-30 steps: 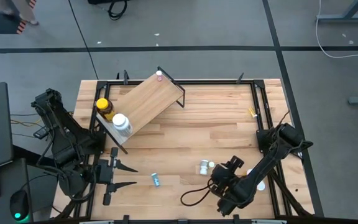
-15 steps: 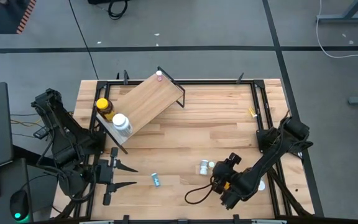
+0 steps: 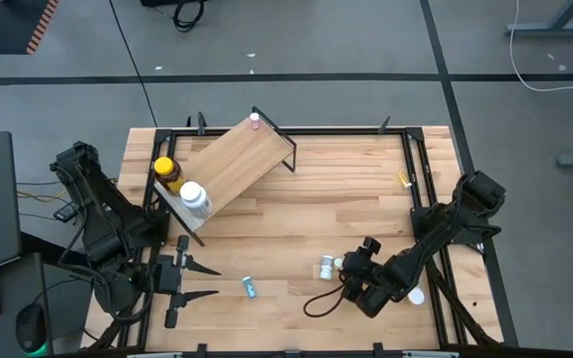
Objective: Pick and place medicine bottles onto shelf by color
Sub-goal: Put the bottom small yellow pill bottle on the shelf
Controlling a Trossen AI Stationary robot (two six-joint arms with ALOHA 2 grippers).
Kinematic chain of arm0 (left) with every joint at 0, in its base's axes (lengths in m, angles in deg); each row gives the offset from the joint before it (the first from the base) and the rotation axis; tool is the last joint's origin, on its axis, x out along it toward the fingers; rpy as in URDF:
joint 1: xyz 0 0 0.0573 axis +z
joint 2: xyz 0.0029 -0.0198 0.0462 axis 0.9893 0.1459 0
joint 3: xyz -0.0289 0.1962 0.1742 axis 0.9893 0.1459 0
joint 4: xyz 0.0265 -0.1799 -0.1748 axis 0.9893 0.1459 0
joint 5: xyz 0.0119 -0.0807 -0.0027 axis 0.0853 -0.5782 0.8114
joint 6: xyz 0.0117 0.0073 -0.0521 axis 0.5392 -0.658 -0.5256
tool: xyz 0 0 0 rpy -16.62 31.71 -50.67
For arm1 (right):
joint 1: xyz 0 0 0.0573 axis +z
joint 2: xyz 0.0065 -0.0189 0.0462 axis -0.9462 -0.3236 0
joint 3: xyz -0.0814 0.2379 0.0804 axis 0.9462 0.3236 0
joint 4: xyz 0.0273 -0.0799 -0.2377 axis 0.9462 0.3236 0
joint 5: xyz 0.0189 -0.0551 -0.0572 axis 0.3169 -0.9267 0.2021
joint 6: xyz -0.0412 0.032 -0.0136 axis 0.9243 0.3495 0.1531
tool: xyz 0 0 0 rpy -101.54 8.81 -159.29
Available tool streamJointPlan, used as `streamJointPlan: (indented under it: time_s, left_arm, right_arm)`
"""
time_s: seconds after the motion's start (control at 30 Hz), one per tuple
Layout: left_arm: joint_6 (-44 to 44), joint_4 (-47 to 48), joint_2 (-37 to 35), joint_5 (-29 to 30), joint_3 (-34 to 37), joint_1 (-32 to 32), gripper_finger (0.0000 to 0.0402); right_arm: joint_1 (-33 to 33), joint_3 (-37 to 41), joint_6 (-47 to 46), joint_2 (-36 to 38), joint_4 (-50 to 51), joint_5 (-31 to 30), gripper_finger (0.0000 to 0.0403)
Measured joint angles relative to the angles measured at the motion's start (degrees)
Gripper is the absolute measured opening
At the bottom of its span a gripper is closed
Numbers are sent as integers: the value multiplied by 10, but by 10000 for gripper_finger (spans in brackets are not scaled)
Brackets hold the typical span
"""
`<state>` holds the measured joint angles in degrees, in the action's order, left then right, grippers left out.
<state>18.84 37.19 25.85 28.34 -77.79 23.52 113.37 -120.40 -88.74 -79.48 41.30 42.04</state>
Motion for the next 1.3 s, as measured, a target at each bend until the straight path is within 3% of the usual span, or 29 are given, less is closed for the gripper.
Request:
streamJointPlan:
  time_s: [0.5,1.0,1.3]
  left_arm:
    - [-1,0,0,0,0,0,172]
    - [-1,0,0,0,0,0,172]
    - [0,0,0,0,0,0,172]
  right_arm:
    - [-22,0,47,-1,-47,26,228]
    - [-24,0,52,-1,-49,26,158]
    - [-29,0,52,-1,-48,26,142]
